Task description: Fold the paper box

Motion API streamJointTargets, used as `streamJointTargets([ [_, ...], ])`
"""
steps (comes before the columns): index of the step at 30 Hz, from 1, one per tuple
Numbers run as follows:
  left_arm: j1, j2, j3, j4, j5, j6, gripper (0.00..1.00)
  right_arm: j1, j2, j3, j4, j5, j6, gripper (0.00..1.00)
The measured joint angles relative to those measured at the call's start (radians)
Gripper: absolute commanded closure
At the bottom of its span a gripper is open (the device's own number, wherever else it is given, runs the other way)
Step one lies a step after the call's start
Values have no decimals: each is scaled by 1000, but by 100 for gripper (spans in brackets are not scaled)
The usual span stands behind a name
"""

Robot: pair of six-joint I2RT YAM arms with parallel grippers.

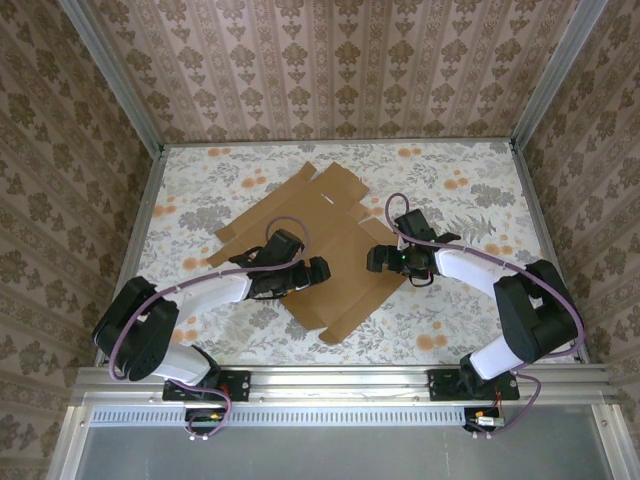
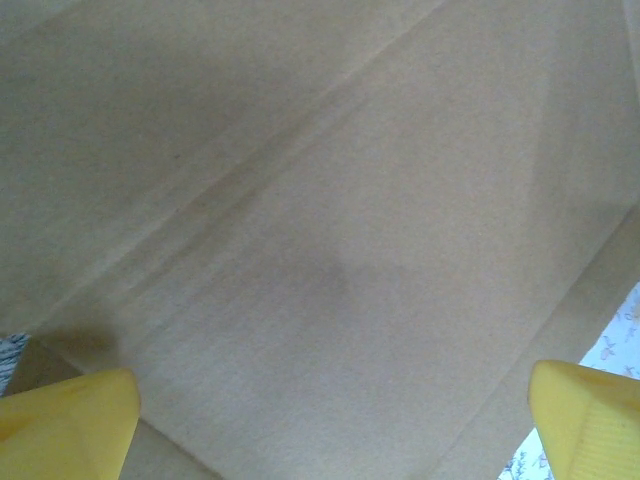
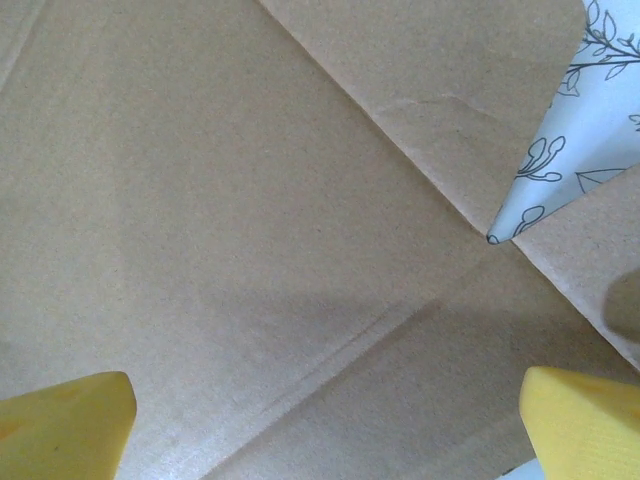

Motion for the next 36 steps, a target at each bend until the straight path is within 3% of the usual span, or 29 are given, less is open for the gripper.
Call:
streamJointTargets([
  [10,0,64,35,-38,-19,2,0,3,11,-33,49,3,6,0],
  [18,0,108,76,-47,-20,10,0,55,-100,-141,73,32,58,0],
  [27,1,129,87,-15,-13,24,0,169,-257,-267,60,88,172,0],
  [36,0,90,87,39,26,74,0,335,-270,-276,74,44,214,0],
])
